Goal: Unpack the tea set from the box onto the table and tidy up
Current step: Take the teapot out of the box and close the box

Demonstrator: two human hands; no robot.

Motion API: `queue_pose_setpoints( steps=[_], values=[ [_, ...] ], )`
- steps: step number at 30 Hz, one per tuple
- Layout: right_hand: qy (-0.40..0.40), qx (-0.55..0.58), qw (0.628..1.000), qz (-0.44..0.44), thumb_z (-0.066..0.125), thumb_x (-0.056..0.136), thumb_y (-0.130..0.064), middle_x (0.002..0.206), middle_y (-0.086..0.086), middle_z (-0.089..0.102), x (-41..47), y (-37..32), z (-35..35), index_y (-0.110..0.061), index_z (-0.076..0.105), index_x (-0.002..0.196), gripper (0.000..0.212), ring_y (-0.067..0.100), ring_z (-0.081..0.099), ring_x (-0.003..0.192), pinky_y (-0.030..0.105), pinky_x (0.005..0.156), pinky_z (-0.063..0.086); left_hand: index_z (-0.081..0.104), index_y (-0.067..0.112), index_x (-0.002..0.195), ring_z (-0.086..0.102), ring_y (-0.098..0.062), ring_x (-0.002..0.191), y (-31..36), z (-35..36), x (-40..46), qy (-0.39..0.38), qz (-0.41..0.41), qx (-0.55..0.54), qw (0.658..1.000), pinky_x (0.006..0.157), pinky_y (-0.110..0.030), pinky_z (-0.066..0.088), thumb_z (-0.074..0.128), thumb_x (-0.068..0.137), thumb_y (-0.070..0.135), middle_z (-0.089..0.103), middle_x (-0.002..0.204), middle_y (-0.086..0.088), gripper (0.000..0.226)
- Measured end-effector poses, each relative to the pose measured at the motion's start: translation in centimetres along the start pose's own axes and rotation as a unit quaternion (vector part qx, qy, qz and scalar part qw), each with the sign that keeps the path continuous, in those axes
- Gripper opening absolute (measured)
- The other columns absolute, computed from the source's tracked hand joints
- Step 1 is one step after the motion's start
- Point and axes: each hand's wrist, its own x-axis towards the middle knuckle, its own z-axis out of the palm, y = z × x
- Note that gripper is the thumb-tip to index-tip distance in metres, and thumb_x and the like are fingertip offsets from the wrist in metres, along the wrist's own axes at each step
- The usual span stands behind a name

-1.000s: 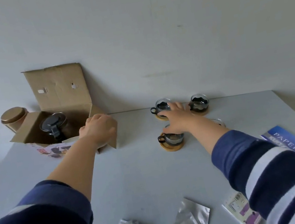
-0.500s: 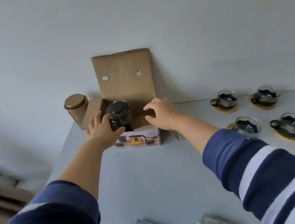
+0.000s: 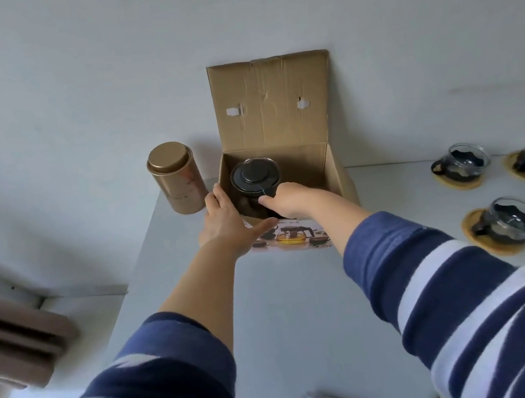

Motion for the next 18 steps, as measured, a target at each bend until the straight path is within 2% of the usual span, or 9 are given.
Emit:
queue_pose_setpoints(
  steps=[2,4,6,7,8,9,11,14,18],
  values=[
    [0.020,0.002,1.000,0.013,0.033,0.101,-0.041,0.066,0.003,0.042,0.0,-0.1,0.0,-0.010,0.048,0.075,0.043,0.014,0.044,0.060,0.024,0.056,0.034,-0.002,0.018,0.153,0.033,-0.029,0.139,0.0,-0.1,0.0,0.001,-0.007,0.005,1.000,0.106,-0.048,0.043,0.073,0.063,0.066,0.017,0.154,-0.004,0.126],
    [0.040,0.013,0.999,0.022,0.031,0.101,-0.043,0.068,0.001,0.043,-0.3,0.3,-0.2,-0.011,0.049,0.079,0.043,0.016,0.047,0.064,0.028,0.065,0.039,-0.004,0.018,0.153,0.032,-0.029,0.140,0.1,-0.1,-0.1,-0.003,-0.016,0.006,1.000,0.106,-0.047,0.043,0.072,0.064,0.067,0.015,0.155,-0.003,0.127],
    [0.051,0.028,0.998,0.011,0.027,0.101,-0.044,0.085,0.002,0.056,-1.1,0.5,-1.0,-0.010,0.056,0.098,0.045,0.019,0.057,0.078,0.029,0.075,0.040,-0.005,0.018,0.153,0.034,-0.030,0.139,0.2,-0.2,-0.2,-0.001,-0.024,-0.001,1.000,0.104,-0.047,0.045,0.072,0.065,0.066,0.014,0.155,-0.003,0.127],
    [0.057,0.037,0.998,0.006,0.026,0.102,-0.044,0.102,0.005,0.060,-1.7,0.5,-1.7,-0.008,0.055,0.116,0.048,0.022,0.061,0.089,0.029,0.076,0.042,-0.005,0.018,0.153,0.034,-0.030,0.139,0.2,-0.3,-0.2,0.000,-0.028,-0.004,1.000,0.103,-0.047,0.046,0.073,0.065,0.065,0.013,0.156,-0.003,0.127],
    [0.064,0.051,0.997,0.004,0.024,0.102,-0.044,0.115,0.007,0.061,-2.3,0.6,-2.5,-0.008,0.046,0.133,0.052,0.023,0.064,0.094,0.029,0.076,0.045,-0.006,0.018,0.153,0.035,-0.030,0.139,0.3,-0.4,-0.2,0.001,-0.030,-0.008,1.000,0.101,-0.046,0.046,0.073,0.065,0.065,0.012,0.156,-0.003,0.127],
    [0.069,0.069,0.995,0.004,0.023,0.101,-0.045,0.119,0.008,0.061,-2.9,0.7,-3.5,-0.009,0.037,0.141,0.055,0.023,0.067,0.092,0.030,0.074,0.050,-0.007,0.018,0.153,0.034,-0.030,0.139,0.4,-0.5,-0.3,0.000,-0.032,-0.012,0.999,0.101,-0.046,0.047,0.073,0.066,0.064,0.011,0.157,-0.003,0.127],
    [0.074,0.101,0.992,0.007,0.022,0.101,-0.046,0.110,0.007,0.062,-4.1,1.1,-5.4,-0.009,0.033,0.142,0.057,0.021,0.070,0.077,0.032,0.072,0.056,-0.008,0.018,0.153,0.034,-0.030,0.139,0.5,-0.6,-0.4,0.000,-0.033,-0.020,0.999,0.100,-0.045,0.046,0.073,0.068,0.062,0.008,0.158,-0.002,0.126],
    [0.109,0.127,0.986,0.003,0.020,0.101,-0.045,0.105,0.005,0.063,-6.0,1.9,-7.9,-0.007,0.038,0.136,0.054,0.015,0.065,0.060,0.026,0.059,0.053,-0.008,0.018,0.153,0.033,-0.031,0.139,0.2,-0.8,-0.6,0.000,-0.029,-0.034,0.999,0.102,-0.045,0.045,0.073,0.070,0.059,0.008,0.158,-0.002,0.123],
    [0.174,0.148,0.973,0.027,0.022,0.101,-0.045,0.110,0.012,0.069,-8.2,4.5,-10.8,-0.008,0.048,0.126,0.052,0.021,0.071,0.067,0.034,0.073,0.059,-0.007,0.017,0.153,0.034,-0.035,0.139,0.2,-0.9,-0.7,-0.004,-0.025,-0.022,0.999,0.104,-0.047,0.042,0.071,0.070,0.062,0.009,0.157,-0.004,0.122]
  ],
)
